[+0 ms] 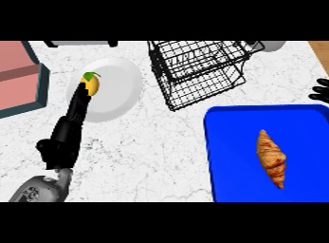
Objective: Pick the croissant from the tray and place it in the tiered basket
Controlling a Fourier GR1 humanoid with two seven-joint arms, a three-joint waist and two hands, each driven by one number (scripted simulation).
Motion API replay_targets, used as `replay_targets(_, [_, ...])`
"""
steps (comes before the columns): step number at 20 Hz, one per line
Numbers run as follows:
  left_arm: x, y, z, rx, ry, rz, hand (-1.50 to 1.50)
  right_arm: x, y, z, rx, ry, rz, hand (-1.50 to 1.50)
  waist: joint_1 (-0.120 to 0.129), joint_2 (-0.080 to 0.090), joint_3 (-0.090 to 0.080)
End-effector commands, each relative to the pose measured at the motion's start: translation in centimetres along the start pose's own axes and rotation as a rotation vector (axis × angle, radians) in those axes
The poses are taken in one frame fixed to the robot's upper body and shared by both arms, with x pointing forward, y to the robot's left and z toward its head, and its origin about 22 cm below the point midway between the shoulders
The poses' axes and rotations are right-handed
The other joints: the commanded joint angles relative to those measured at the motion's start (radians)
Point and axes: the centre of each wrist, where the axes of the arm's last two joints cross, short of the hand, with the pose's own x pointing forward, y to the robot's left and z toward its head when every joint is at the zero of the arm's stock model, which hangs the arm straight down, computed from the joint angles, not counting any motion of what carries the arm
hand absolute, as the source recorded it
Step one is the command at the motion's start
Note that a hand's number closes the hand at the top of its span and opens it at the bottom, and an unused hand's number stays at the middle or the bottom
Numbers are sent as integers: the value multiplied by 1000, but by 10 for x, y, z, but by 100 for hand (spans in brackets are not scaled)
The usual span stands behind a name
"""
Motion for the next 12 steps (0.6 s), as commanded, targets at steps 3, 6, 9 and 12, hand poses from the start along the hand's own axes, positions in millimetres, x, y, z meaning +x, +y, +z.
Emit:
replay_targets(3, [-3,-5,1,-18,20,-2,0,116,-9,6,211,180,489,-150,-10,-10,-3])
replay_targets(6, [-3,-14,4,-29,24,16,0,161,12,-7,295,253,748,-150,10,-8,-2])
replay_targets(9, [-4,-6,-3,-14,12,-4,0,179,53,-19,388,286,979,-150,-7,-12,-1])
replay_targets(12, [-1,-12,-5,-13,12,5,0,182,90,-30,438,328,1158,-150,5,-9,-2])
